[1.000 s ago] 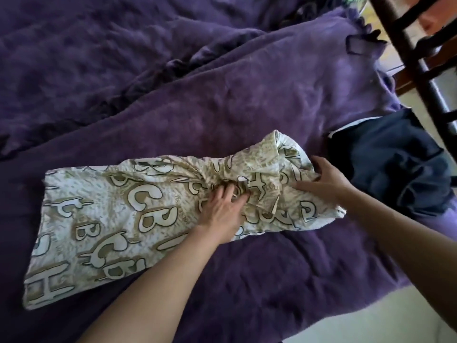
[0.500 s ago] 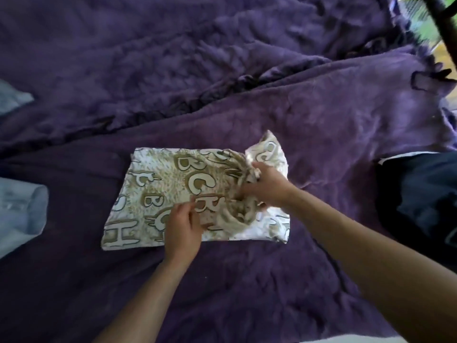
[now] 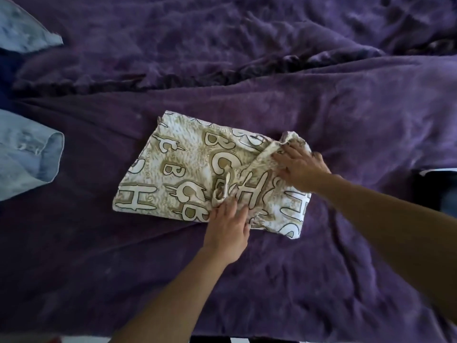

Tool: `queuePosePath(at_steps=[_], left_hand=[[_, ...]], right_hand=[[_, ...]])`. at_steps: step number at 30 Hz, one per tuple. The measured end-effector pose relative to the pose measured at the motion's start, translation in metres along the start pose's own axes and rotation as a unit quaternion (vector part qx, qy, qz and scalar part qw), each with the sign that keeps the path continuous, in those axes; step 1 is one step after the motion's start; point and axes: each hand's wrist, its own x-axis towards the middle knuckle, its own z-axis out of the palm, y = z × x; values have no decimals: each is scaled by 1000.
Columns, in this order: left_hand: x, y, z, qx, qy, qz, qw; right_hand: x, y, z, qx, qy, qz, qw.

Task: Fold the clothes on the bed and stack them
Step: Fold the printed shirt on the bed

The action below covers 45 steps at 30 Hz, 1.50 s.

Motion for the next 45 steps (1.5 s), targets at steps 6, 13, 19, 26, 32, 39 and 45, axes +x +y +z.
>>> queuePosePath(at_steps=[6, 13, 19, 26, 32, 39, 45], left_hand=[[-8, -14, -28, -85, 245, 6, 966], [7, -54, -12, -120, 42, 23, 992], [4, -85, -48, -381, 42, -50, 922], [-57, -197, -77, -383, 199, -156, 888], [-77, -285, -63, -351, 218, -211, 886], [-45, -246, -66, -148, 251, -12, 957], [25, -248, -56, 35, 123, 62, 990]], right_hand=[[-31, -10, 3, 218, 290, 88, 928], [-66, -28, 45, 669, 111, 296, 673], [-82, -93, -31, 640, 202, 219, 708], [-24, -245, -93, 376, 140, 163, 901], [38, -349, -33, 368, -44, 72, 926], [24, -279, -22, 137, 360, 13, 923], [66, -232, -4, 30, 144, 80, 986]])
